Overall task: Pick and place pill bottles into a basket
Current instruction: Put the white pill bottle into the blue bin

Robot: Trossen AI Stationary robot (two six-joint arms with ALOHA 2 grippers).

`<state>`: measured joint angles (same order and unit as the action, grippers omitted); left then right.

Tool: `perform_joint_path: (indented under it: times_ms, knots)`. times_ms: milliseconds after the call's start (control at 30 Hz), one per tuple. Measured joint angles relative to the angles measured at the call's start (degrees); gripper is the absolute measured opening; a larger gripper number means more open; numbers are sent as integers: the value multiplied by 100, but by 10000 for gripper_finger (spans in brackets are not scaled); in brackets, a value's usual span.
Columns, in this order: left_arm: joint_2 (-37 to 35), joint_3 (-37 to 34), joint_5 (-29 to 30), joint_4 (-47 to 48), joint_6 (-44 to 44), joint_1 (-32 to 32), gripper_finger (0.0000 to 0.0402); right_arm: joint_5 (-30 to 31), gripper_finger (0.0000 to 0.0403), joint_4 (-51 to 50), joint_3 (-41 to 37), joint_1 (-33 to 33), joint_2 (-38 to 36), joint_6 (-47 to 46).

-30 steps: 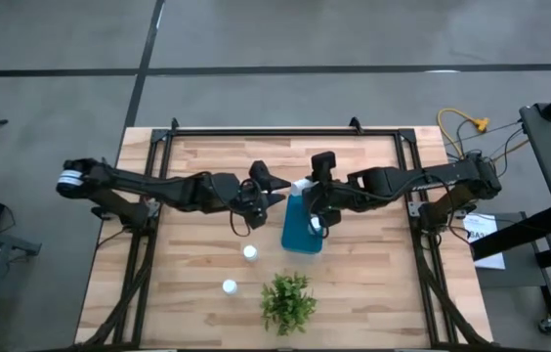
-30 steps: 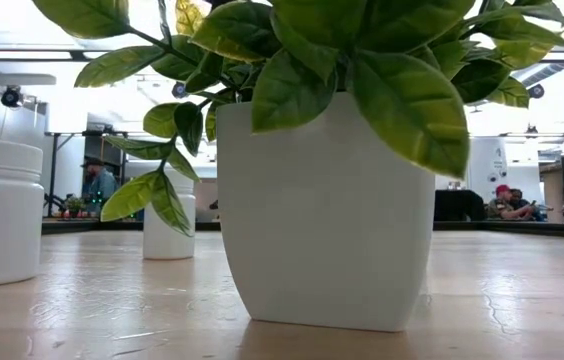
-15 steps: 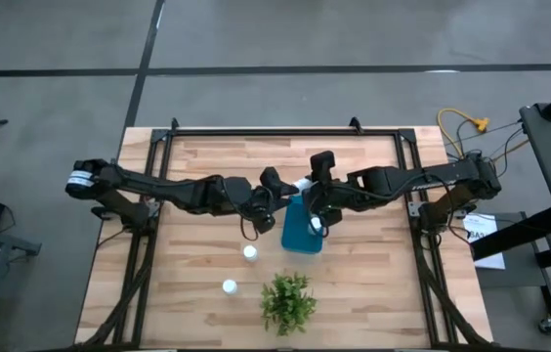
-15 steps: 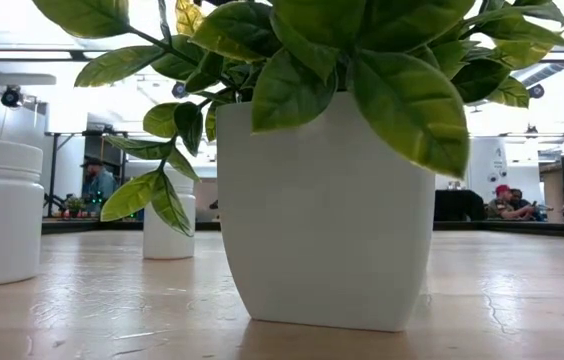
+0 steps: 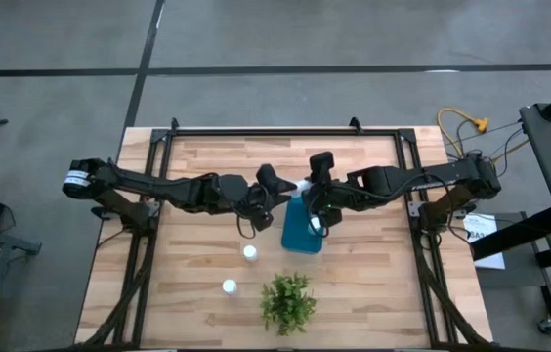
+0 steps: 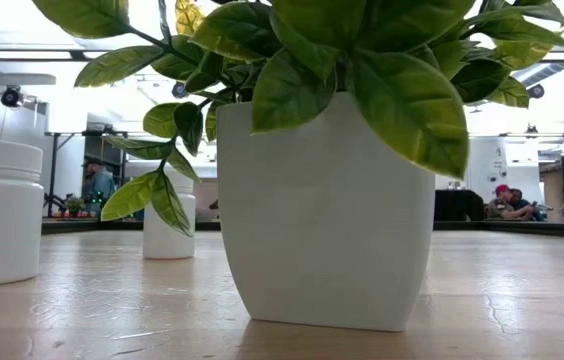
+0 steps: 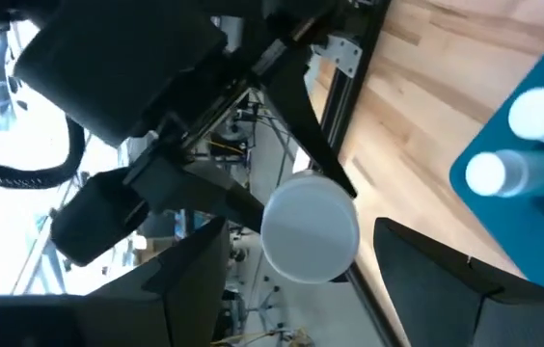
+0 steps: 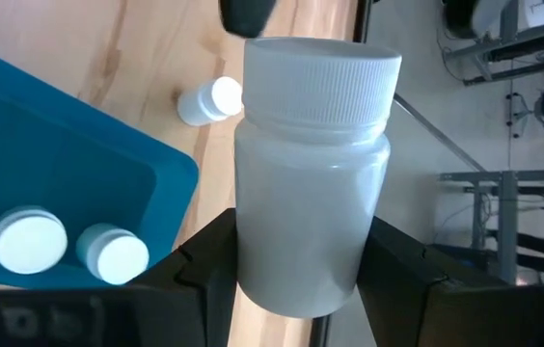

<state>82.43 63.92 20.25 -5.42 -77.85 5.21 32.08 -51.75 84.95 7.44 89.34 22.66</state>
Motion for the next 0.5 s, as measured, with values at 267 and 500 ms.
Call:
perform_joint_path:
  times_ms: [267, 500]
  knots:
    - [2, -42, 21, -13, -650, 0, 240, -66, 158, 3, 0, 2, 0, 14]
    - [49, -70, 22, -17, -721, -47, 240, -84, 157, 14, 0, 2, 0, 25]
